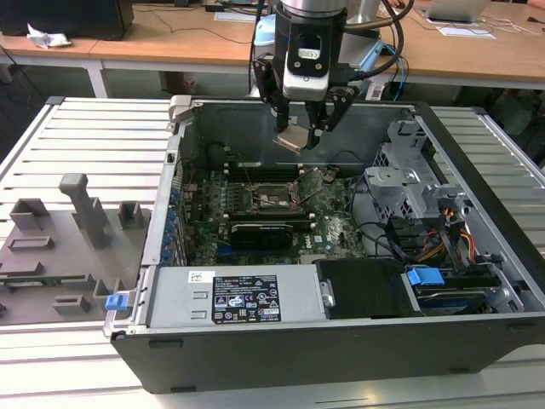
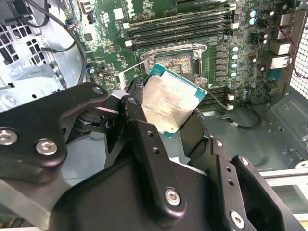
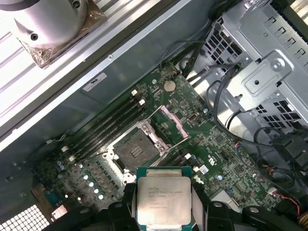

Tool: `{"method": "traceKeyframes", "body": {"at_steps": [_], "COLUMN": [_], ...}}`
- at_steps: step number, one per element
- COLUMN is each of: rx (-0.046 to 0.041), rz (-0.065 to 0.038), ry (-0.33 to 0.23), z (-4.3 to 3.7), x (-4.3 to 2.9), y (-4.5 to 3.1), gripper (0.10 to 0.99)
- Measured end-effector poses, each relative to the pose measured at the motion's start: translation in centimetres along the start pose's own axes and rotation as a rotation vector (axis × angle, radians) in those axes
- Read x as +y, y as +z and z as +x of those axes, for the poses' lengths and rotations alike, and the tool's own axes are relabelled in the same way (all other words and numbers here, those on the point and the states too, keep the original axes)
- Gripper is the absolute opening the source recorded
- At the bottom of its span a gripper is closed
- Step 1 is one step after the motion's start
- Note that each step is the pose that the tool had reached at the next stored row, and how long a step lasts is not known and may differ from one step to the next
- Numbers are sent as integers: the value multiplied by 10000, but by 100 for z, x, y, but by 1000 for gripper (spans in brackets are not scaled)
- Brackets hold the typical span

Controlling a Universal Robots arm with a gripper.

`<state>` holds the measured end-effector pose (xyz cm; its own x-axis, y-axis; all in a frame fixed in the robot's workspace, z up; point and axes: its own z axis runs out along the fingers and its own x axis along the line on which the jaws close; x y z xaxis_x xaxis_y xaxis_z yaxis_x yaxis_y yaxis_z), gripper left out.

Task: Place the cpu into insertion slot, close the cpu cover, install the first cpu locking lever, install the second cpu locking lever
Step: 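Place the cpu into insertion slot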

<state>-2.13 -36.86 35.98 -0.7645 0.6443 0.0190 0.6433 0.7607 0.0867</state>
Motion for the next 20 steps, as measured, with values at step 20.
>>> {"method": "traceKeyframes", "body": {"at_steps": [20], "rx": [-92], "rz": [-20], "ry": [1055], "z": [0], "x": [0], "y": [3], "gripper": [541]}}
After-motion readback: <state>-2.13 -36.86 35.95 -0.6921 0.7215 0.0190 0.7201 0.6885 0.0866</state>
